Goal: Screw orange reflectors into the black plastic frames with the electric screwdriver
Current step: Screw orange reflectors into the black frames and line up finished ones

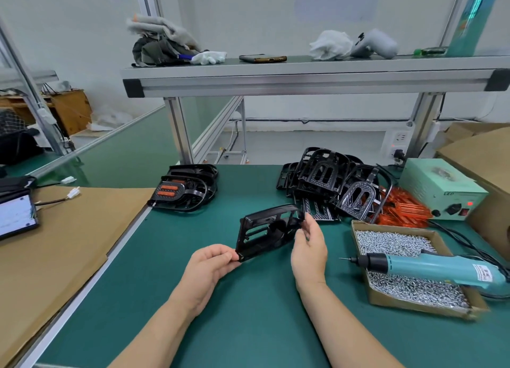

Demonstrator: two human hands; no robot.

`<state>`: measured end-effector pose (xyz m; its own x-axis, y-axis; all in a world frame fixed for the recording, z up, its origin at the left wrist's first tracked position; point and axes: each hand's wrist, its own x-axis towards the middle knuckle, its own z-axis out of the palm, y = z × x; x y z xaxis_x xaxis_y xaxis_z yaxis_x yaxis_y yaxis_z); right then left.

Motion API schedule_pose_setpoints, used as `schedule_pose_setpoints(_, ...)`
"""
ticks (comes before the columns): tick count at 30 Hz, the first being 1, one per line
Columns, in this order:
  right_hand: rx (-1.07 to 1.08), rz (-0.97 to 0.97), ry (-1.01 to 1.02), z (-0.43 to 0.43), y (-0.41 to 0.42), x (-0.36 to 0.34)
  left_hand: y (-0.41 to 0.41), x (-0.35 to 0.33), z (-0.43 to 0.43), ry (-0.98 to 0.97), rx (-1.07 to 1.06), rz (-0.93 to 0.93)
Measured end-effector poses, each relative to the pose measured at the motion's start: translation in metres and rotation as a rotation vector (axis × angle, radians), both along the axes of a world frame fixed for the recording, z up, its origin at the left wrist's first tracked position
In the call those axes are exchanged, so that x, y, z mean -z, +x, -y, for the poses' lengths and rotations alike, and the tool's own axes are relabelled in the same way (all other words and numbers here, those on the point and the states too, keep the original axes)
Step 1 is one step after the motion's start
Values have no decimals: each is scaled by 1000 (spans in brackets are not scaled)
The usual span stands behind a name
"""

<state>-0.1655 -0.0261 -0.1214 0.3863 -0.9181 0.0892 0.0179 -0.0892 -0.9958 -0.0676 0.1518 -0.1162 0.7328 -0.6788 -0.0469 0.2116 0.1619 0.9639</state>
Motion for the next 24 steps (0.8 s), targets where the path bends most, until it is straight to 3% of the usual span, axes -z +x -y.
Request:
schedule_pose_setpoints(12, 64, -165, -181, -4, -1, -4, 9, -8, 8, 18, -90, -151)
schedule_pose_setpoints(17, 46, -233, -235, -7, -1, -2, 3, -2, 18, 374, -209, 156)
schedule_pose_setpoints(24, -70, -367, -366, -13, -3, -4, -1, -3, 25, 630, -229, 531)
